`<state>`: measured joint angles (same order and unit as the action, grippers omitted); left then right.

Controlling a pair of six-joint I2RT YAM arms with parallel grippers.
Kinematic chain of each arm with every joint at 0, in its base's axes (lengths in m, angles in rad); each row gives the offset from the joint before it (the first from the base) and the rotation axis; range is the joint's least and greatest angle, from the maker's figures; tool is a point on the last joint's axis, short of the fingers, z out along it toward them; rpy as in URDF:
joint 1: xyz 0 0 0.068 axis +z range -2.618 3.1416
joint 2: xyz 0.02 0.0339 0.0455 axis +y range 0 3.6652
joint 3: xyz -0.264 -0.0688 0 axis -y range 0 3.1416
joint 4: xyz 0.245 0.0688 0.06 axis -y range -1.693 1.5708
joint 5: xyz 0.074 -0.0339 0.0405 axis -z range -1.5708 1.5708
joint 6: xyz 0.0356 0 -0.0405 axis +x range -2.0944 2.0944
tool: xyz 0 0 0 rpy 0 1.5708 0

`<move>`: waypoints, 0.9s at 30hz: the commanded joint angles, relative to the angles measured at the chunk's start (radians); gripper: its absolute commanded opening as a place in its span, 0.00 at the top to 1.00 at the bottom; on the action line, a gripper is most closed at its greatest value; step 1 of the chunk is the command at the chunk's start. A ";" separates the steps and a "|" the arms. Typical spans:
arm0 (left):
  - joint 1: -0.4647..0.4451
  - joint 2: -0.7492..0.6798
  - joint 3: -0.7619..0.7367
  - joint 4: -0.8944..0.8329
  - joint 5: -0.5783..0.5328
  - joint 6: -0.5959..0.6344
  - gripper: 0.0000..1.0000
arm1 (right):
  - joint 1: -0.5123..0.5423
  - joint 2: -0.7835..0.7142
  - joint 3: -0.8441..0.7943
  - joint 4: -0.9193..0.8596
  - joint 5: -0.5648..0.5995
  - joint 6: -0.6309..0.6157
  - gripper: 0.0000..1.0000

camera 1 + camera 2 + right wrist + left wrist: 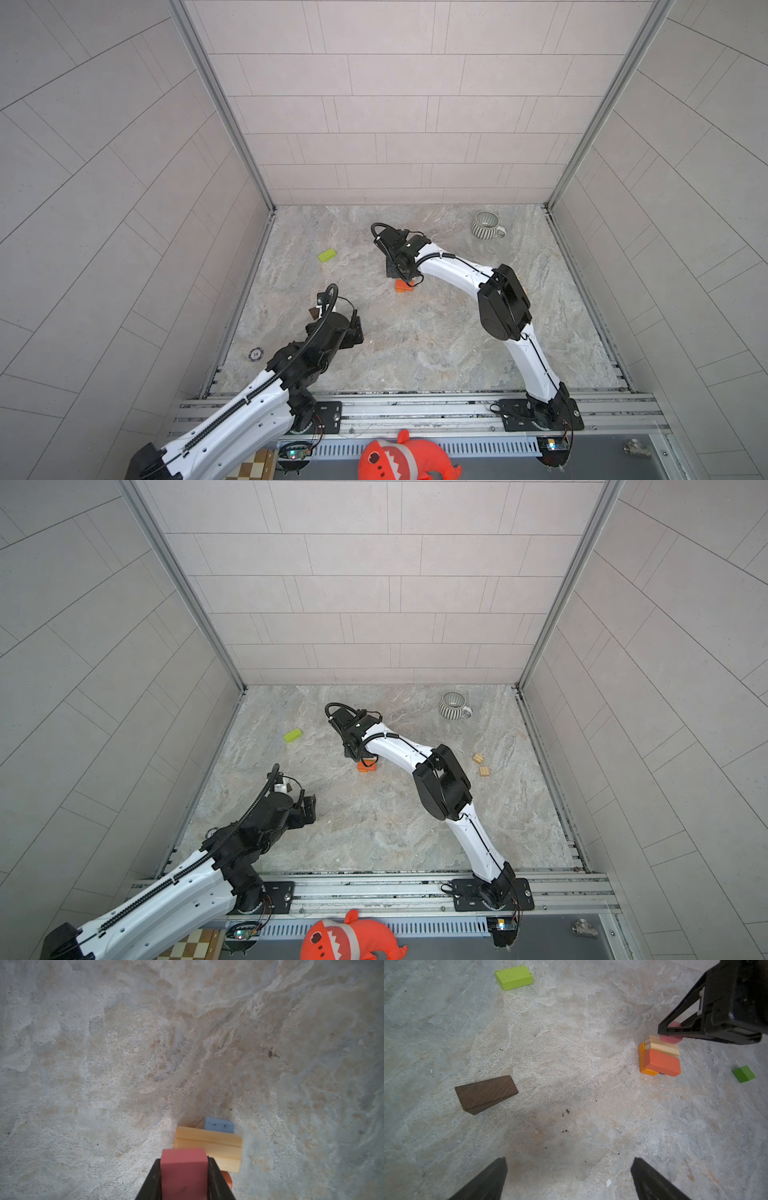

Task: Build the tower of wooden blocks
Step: 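Lower the pink cube onto the stack top and open right gripper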

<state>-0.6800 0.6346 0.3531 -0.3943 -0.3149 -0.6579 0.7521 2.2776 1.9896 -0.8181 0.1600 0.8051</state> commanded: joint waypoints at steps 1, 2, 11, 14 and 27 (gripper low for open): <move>0.005 -0.007 -0.006 -0.006 -0.008 0.000 0.00 | 0.001 0.013 0.008 -0.035 0.026 0.007 0.80; 0.007 -0.007 -0.006 -0.006 -0.008 0.000 0.00 | 0.002 0.014 0.008 -0.036 0.025 0.006 0.80; 0.007 -0.015 -0.006 -0.010 -0.008 0.000 0.00 | 0.000 0.022 0.009 -0.039 0.024 -0.001 0.78; 0.007 -0.015 -0.006 -0.011 -0.009 0.000 0.00 | -0.002 0.023 0.009 -0.039 0.018 -0.005 0.77; 0.008 -0.018 -0.008 -0.012 -0.009 -0.002 0.00 | -0.005 0.036 0.019 -0.039 -0.002 -0.008 0.69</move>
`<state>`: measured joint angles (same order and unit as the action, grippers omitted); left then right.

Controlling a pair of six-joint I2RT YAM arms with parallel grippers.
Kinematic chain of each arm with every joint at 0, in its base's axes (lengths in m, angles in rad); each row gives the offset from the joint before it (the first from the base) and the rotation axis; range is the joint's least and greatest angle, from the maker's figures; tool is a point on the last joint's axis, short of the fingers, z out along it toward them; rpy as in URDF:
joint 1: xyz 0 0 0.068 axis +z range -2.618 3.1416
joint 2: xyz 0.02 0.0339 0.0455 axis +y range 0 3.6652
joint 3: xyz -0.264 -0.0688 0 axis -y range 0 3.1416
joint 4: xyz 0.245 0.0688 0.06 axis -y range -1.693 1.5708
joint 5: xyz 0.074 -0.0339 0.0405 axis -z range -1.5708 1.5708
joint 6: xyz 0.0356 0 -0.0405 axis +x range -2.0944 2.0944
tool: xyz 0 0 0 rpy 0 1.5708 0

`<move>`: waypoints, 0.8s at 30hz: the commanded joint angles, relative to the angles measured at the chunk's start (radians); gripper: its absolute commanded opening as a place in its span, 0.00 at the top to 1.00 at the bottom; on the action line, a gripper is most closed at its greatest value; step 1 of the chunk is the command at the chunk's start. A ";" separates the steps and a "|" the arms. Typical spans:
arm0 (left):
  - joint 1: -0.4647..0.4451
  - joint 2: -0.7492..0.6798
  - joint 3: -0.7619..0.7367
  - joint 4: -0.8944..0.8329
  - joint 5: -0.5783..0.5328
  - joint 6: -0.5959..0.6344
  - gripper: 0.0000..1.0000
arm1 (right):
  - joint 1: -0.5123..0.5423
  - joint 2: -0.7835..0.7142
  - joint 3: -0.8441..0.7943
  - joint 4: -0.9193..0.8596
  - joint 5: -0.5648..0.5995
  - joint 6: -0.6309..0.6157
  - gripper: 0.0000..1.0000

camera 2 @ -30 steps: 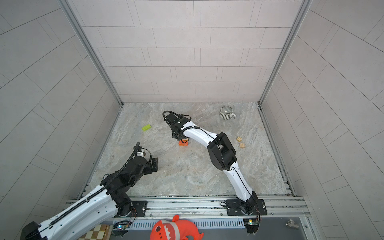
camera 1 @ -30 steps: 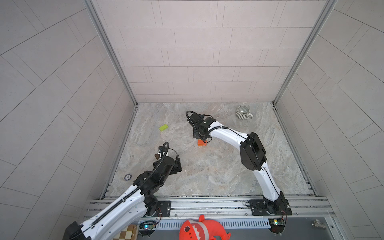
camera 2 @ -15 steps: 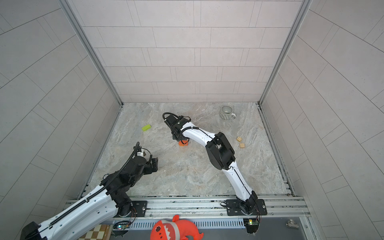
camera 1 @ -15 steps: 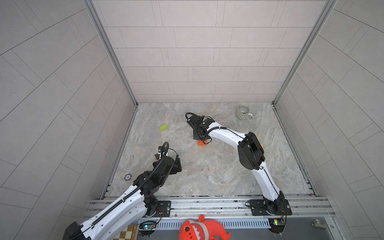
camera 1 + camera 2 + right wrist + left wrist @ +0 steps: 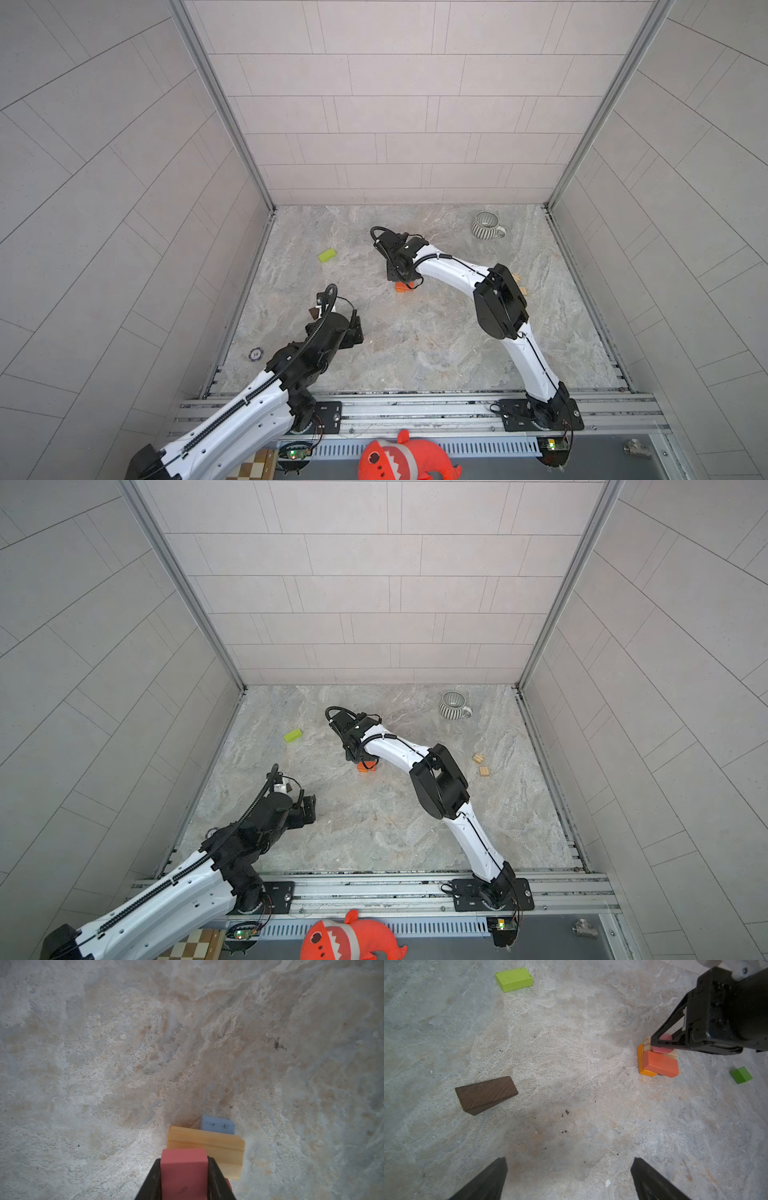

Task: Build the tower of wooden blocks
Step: 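Lower the pink cube onto the stack top and open right gripper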

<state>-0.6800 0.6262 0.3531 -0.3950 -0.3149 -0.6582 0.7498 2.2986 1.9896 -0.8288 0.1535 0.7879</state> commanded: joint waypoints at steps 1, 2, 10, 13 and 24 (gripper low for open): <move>0.008 -0.011 -0.008 -0.012 -0.011 -0.001 0.00 | -0.002 0.016 0.020 -0.028 0.006 0.010 0.69; 0.007 -0.012 -0.008 -0.013 -0.010 -0.001 0.00 | -0.003 0.015 0.021 -0.028 0.006 0.012 0.69; 0.007 -0.023 -0.009 -0.016 -0.010 -0.004 0.00 | -0.003 0.032 0.030 -0.023 -0.004 0.018 0.68; 0.008 -0.022 -0.009 -0.016 -0.008 -0.004 0.00 | -0.004 0.034 0.034 -0.023 -0.007 0.019 0.68; 0.009 -0.034 -0.011 -0.018 -0.002 0.002 0.00 | -0.005 0.016 0.033 -0.037 0.008 0.016 0.41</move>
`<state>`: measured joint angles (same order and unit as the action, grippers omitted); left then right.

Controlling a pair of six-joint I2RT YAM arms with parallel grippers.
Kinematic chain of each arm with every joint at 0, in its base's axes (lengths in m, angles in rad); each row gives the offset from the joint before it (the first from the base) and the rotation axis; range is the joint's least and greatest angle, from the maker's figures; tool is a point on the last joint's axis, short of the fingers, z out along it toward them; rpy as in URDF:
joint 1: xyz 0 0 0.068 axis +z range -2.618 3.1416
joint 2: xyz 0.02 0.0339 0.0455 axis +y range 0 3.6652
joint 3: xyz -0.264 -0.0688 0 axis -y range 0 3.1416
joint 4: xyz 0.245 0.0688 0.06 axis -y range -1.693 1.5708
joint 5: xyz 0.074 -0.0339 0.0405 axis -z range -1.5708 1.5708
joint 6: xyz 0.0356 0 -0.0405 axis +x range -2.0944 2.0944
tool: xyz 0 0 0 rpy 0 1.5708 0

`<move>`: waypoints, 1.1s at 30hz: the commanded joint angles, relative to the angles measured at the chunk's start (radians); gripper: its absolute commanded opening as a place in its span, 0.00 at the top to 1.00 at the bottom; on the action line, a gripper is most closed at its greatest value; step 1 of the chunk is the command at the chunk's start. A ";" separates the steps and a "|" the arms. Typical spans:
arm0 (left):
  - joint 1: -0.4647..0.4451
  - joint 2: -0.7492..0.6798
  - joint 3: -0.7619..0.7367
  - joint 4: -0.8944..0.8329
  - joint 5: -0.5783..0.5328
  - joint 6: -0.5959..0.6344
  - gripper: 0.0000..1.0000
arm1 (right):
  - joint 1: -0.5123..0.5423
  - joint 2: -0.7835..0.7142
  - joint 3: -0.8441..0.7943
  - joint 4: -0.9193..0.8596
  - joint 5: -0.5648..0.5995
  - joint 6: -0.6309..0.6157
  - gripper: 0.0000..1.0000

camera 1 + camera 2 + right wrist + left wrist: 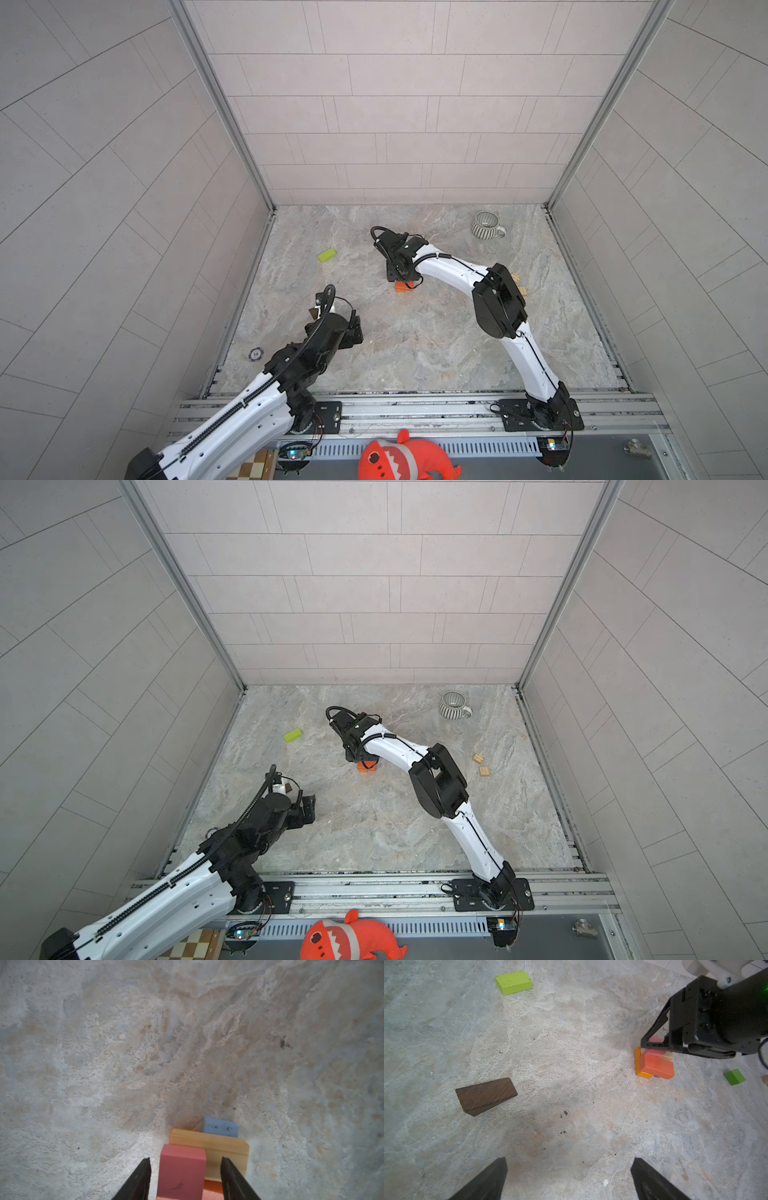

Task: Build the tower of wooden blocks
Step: 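Lower the pink cube onto the stack top and open right gripper, then withdraw right gripper from the stack toward the small wooden cubes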

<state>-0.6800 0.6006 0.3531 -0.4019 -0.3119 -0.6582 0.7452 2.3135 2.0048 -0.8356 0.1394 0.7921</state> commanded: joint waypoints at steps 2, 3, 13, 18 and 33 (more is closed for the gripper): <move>0.008 -0.012 -0.013 -0.011 -0.005 0.002 0.00 | -0.001 -0.012 0.017 -0.034 0.024 0.006 0.40; 0.009 -0.013 -0.014 -0.011 -0.006 0.002 0.00 | -0.001 -0.024 0.014 -0.034 0.022 0.003 0.41; 0.008 -0.017 0.032 -0.081 0.035 -0.010 0.00 | -0.032 -0.312 -0.236 0.061 0.020 -0.031 0.48; 0.008 0.047 0.097 -0.056 0.105 -0.013 0.00 | -0.128 -0.526 -0.489 0.156 -0.043 -0.055 0.49; -0.075 0.680 0.521 0.017 0.177 0.031 0.00 | -0.702 -0.907 -1.056 0.333 -0.263 -0.110 0.50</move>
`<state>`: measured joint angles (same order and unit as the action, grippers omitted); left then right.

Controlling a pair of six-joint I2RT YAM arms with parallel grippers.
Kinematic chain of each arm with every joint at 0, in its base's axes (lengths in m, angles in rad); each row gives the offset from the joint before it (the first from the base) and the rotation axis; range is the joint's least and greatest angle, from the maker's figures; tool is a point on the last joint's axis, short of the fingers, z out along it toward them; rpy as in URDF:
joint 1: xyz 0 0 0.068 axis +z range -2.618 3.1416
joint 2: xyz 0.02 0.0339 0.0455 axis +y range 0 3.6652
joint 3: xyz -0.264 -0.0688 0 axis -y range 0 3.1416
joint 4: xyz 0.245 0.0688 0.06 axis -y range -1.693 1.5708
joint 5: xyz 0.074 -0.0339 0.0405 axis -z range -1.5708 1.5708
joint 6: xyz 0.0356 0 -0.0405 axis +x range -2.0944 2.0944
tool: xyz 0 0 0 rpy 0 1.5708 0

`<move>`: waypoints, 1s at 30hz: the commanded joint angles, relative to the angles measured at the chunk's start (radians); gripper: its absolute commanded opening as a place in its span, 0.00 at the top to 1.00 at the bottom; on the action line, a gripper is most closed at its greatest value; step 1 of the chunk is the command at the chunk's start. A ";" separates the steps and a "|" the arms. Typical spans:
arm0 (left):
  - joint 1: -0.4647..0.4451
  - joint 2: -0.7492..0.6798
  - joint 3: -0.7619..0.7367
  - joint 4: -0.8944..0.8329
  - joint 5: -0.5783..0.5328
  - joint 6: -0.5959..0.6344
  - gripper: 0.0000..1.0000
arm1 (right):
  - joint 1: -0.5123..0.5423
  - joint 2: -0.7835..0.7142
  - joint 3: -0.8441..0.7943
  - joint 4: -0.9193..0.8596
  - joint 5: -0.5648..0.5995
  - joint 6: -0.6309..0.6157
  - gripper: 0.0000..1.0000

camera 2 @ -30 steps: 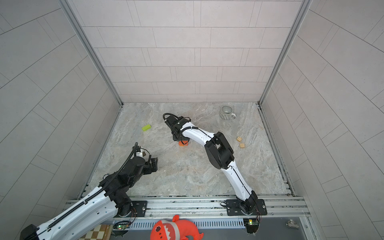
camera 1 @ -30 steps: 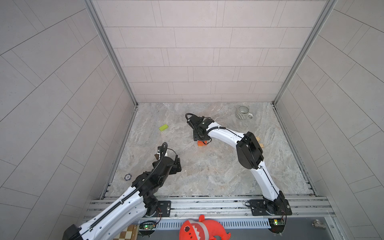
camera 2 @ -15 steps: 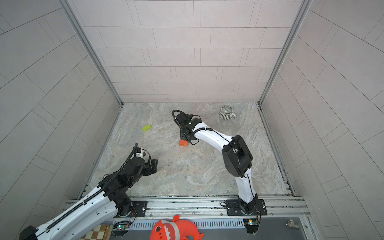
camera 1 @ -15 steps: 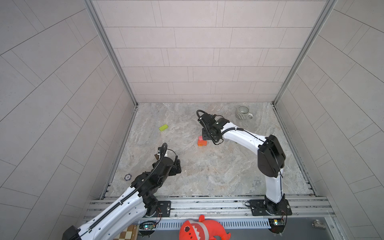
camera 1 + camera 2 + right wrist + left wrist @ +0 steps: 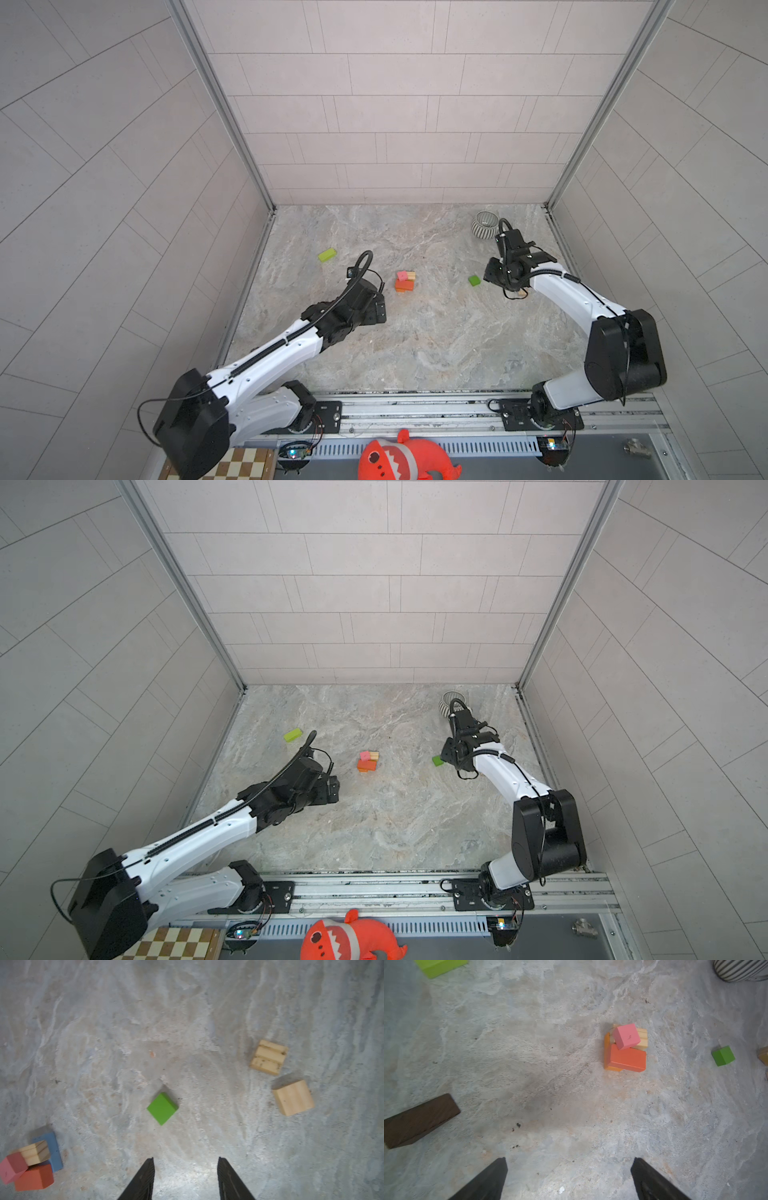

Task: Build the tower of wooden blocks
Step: 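Withdraw right gripper from the stack toward the small wooden cubes, then lower right gripper onto a small wooden cube and close it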

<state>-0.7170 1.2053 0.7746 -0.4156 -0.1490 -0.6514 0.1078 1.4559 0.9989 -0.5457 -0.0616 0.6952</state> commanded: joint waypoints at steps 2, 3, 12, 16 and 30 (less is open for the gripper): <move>-0.073 0.168 0.194 0.018 -0.005 0.039 0.00 | -0.129 -0.074 -0.121 0.099 -0.085 -0.006 0.51; -0.088 0.215 0.237 0.007 -0.004 0.049 0.00 | -0.157 -0.080 -0.149 0.118 -0.090 -0.008 0.51; -0.166 0.500 0.507 -0.041 0.013 0.088 0.00 | -0.339 -0.037 -0.241 0.151 -0.117 -0.041 0.49; -0.181 0.512 0.495 -0.017 0.011 0.087 0.00 | -0.358 -0.009 -0.230 0.164 -0.109 -0.051 0.47; -0.185 0.365 0.329 0.057 0.016 0.082 0.00 | -0.373 0.142 -0.095 0.161 -0.090 -0.062 0.40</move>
<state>-0.8974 1.6135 1.1324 -0.3847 -0.1310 -0.5751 -0.2584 1.5734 0.8799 -0.3771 -0.1726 0.6415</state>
